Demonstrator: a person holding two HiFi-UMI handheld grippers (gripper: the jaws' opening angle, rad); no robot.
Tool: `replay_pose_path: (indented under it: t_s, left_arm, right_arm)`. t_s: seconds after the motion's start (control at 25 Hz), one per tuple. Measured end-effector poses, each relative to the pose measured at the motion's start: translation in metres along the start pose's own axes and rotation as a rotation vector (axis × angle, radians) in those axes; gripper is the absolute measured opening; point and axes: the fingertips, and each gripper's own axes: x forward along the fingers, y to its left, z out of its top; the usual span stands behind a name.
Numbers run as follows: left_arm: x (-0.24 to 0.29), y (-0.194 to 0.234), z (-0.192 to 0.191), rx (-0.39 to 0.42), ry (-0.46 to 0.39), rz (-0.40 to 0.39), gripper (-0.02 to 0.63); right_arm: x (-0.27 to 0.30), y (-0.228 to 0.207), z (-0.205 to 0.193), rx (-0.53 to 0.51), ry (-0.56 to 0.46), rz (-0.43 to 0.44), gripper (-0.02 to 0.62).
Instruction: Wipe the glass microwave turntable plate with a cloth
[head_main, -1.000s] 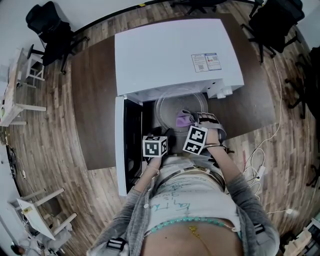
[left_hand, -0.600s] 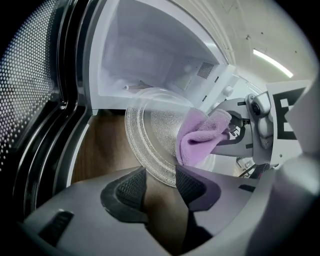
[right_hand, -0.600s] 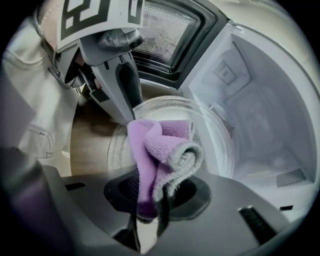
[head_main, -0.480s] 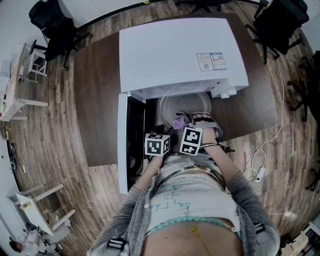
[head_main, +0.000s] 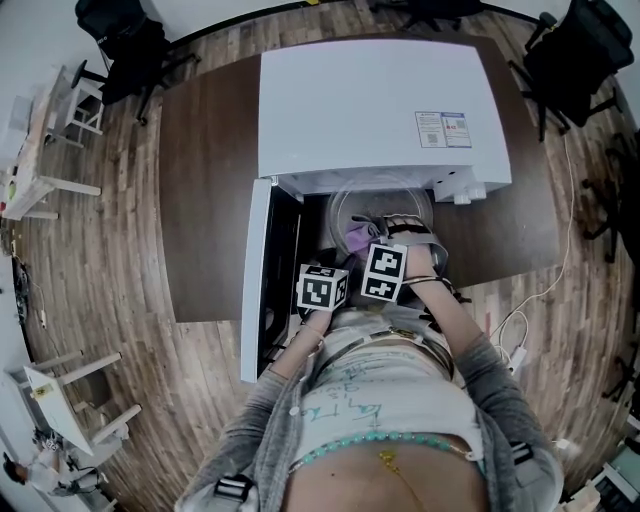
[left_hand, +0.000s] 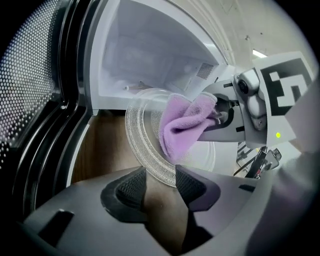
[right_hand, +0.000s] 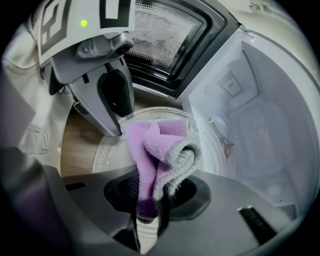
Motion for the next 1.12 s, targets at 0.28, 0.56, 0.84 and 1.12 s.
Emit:
replay_pose_path:
  t_s: [0.28,0.56,0.84,1.12]
  left_arm:
    - [0.0,0.0,0.001,0.003,-0.008,-0.001,0.199]
    - [0.0,0.001,0.0,0.003,-0.012,-0.001,0.198]
    - [-0.001,0.001,-0.001,-0.001,-0.011,-0.001,0.198]
    - [-0.001,0.001,0.0,-0.003,-0.013,-0.002,0.198]
  right_arm:
    - [0.006,-0.025,0.017,-0.015,-0.023,-0.036,0.115]
    - [0.008,-0.048,0.014,0.041,-0.038,-0.059,0.115]
    - [0.008,-0.068,-0.006,0.096,-0.015,-0.102,0.115]
    - [0.005,-0.075,-0.03,0.168,0.007,-0.133,0.115]
